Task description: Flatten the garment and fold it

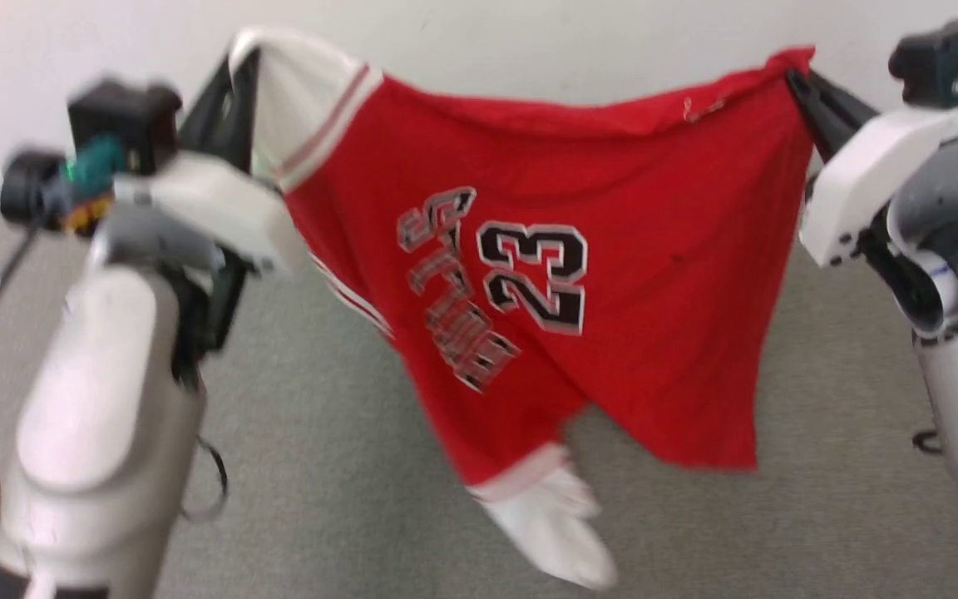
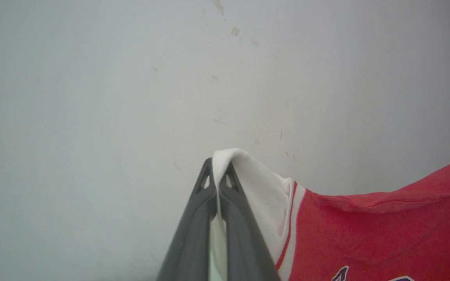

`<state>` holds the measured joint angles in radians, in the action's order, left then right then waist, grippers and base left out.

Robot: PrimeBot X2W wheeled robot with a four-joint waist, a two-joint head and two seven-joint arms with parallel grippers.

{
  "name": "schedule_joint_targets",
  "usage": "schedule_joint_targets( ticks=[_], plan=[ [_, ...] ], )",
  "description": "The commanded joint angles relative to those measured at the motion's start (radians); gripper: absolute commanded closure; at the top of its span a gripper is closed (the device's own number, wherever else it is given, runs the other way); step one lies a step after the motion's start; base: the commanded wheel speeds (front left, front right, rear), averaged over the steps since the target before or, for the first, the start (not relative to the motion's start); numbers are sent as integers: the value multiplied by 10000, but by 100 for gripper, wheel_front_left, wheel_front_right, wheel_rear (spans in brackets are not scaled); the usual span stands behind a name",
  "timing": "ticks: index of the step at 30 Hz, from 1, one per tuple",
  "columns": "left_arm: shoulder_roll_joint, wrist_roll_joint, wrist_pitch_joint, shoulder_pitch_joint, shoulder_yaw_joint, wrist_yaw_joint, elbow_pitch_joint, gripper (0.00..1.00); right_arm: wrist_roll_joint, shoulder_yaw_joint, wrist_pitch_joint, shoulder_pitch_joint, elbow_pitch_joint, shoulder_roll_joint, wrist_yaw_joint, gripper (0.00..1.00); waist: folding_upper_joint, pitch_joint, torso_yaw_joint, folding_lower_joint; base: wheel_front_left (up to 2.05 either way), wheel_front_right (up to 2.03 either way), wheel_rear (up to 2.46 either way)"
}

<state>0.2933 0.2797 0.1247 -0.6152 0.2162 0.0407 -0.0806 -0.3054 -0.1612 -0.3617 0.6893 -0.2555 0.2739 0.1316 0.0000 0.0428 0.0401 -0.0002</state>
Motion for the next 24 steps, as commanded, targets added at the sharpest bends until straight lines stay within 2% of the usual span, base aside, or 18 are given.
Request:
schedule_joint_targets(
  ticks=[1,10,15,24],
  plan=[
    [121,-157,65,-651,43,-142,-355,100,93,-48,-71,365,38,-66,-9,100,0,-678,-642,2,0,0,0],
    [557,-436,576,-3563,251,-752,-2278,100,470,-213,-288,2281,-715,-323,-9,100,0,-558,-1141,2,0,0,0],
    [789,-553,857,-4824,246,-851,-3317,100,723,-477,-334,3380,-1644,-473,-9,100,0,-338,-1423,2,0,0,0],
    [924,-506,1022,-6445,208,-952,-4295,100,988,-744,-439,4896,-2953,-814,-9,100,0,1196,-1651,2,0,0,0]
  ],
)
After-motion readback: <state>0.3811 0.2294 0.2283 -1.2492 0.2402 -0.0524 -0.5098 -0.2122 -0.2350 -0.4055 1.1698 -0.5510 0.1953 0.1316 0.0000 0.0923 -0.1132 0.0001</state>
